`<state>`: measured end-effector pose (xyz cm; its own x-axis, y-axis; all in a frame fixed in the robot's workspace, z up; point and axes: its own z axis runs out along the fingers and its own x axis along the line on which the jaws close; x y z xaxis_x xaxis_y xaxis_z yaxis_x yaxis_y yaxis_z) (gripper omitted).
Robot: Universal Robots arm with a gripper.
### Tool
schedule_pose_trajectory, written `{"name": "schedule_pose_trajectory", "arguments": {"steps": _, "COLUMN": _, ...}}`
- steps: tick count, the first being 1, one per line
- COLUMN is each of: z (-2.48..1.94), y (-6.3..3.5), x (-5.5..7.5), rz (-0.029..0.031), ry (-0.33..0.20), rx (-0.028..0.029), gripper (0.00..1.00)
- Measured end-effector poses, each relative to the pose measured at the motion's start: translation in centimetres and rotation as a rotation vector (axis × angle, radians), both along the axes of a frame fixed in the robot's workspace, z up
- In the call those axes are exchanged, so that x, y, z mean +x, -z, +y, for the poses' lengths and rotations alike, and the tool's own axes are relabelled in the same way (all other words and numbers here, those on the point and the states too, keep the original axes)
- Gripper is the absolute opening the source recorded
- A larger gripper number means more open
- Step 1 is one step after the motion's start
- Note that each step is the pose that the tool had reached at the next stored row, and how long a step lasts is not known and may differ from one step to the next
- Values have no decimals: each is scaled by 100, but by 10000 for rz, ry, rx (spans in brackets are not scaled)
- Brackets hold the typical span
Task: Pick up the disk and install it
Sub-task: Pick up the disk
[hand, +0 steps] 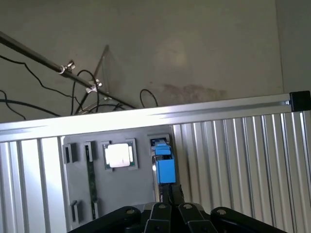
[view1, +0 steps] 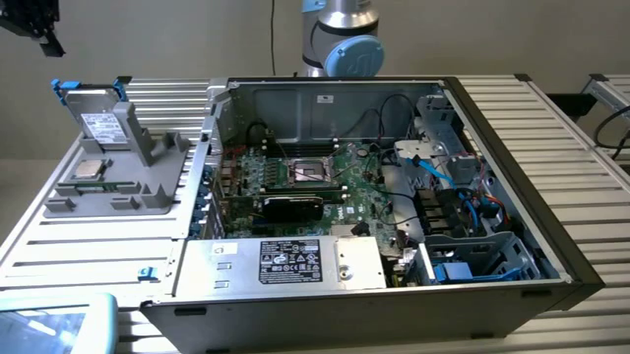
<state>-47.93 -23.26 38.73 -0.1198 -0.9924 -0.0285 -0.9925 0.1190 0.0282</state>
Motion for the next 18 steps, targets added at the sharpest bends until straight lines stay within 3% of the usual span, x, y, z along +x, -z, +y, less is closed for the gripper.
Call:
{"name": "schedule_pose_trajectory", "arguments": {"steps": 15, "z": 0, "y": 0, "x": 0, "rz": 1, "ry": -51, "rx": 0, "gripper": 11}}
{"name": "schedule_pose_trajectory", "arguments": {"steps": 18, "z": 0, "y": 0, "x": 0, "rz": 1, "ry": -51, "rx": 0, "gripper": 18}}
